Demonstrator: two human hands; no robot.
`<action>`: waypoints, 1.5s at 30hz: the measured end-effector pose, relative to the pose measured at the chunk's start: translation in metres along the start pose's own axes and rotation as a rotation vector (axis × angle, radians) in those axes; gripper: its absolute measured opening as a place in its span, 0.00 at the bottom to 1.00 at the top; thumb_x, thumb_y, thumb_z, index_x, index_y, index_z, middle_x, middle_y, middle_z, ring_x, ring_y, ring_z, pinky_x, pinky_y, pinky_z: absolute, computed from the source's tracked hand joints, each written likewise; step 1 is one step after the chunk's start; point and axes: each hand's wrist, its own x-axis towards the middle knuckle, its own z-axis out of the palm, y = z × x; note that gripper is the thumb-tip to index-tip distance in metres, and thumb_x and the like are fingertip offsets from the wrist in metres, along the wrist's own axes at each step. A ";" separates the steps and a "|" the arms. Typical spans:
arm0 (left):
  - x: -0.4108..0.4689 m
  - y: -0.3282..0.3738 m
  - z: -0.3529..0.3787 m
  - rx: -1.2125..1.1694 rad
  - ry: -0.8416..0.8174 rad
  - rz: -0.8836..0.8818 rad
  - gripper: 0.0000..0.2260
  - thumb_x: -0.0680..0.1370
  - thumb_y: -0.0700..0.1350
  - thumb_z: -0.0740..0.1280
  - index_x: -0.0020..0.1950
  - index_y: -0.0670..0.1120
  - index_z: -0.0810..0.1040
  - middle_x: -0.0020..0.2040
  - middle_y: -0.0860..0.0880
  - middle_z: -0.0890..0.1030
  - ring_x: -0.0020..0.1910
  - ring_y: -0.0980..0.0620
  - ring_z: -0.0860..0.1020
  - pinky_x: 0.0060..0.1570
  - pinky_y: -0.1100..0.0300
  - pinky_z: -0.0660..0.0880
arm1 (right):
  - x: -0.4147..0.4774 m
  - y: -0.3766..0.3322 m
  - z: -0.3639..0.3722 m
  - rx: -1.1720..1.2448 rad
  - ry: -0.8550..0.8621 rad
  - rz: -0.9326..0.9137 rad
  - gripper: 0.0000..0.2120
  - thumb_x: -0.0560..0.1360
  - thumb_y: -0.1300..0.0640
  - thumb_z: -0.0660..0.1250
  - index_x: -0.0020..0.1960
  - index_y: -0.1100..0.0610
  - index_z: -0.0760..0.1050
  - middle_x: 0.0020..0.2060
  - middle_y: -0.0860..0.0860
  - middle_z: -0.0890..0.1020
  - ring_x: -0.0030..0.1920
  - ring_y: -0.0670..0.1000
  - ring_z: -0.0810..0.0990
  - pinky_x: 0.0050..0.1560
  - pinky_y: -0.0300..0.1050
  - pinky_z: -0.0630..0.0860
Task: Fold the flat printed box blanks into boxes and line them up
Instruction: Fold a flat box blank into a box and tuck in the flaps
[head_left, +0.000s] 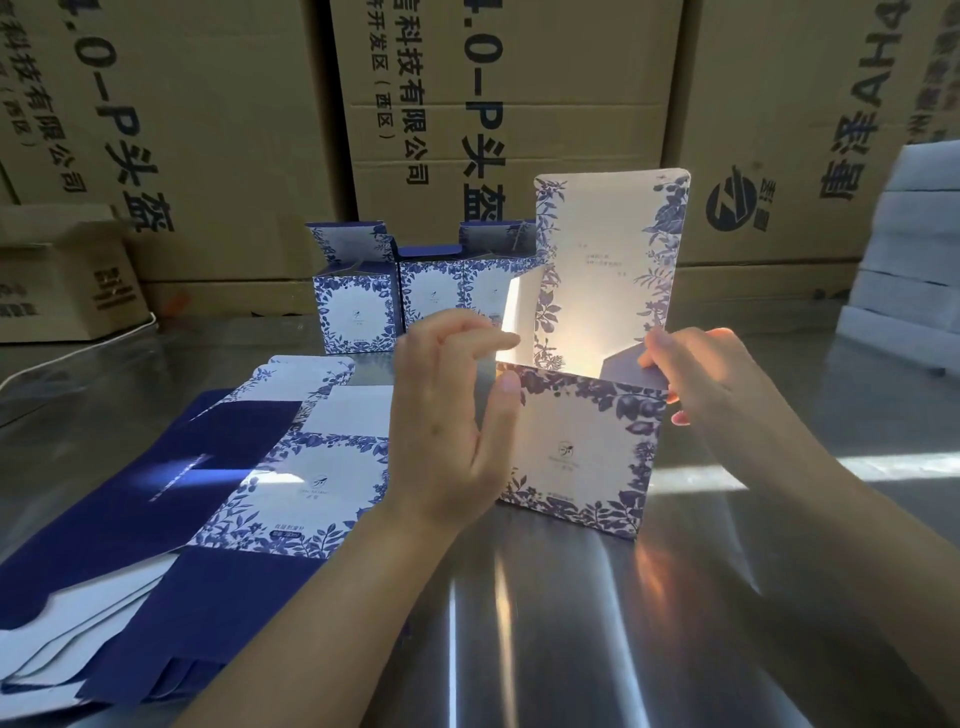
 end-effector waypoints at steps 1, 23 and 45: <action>0.000 0.000 0.000 -0.002 0.016 -0.002 0.10 0.76 0.42 0.58 0.54 0.42 0.74 0.55 0.51 0.68 0.57 0.54 0.68 0.57 0.55 0.68 | 0.001 0.000 0.000 0.020 -0.003 0.008 0.23 0.67 0.29 0.53 0.42 0.45 0.75 0.46 0.42 0.70 0.43 0.40 0.75 0.54 0.53 0.75; 0.000 0.006 -0.004 0.082 -0.112 0.025 0.15 0.75 0.36 0.56 0.56 0.40 0.79 0.59 0.47 0.77 0.58 0.48 0.74 0.61 0.58 0.67 | 0.017 0.024 -0.006 0.386 0.123 0.212 0.08 0.76 0.50 0.64 0.44 0.49 0.82 0.41 0.42 0.85 0.40 0.41 0.81 0.49 0.47 0.75; 0.003 0.009 -0.003 0.100 -0.322 0.039 0.12 0.75 0.44 0.63 0.53 0.44 0.82 0.54 0.51 0.83 0.55 0.55 0.76 0.53 0.57 0.69 | -0.008 -0.002 0.001 0.069 0.462 -0.520 0.11 0.77 0.53 0.60 0.40 0.48 0.79 0.41 0.38 0.80 0.47 0.45 0.73 0.52 0.33 0.66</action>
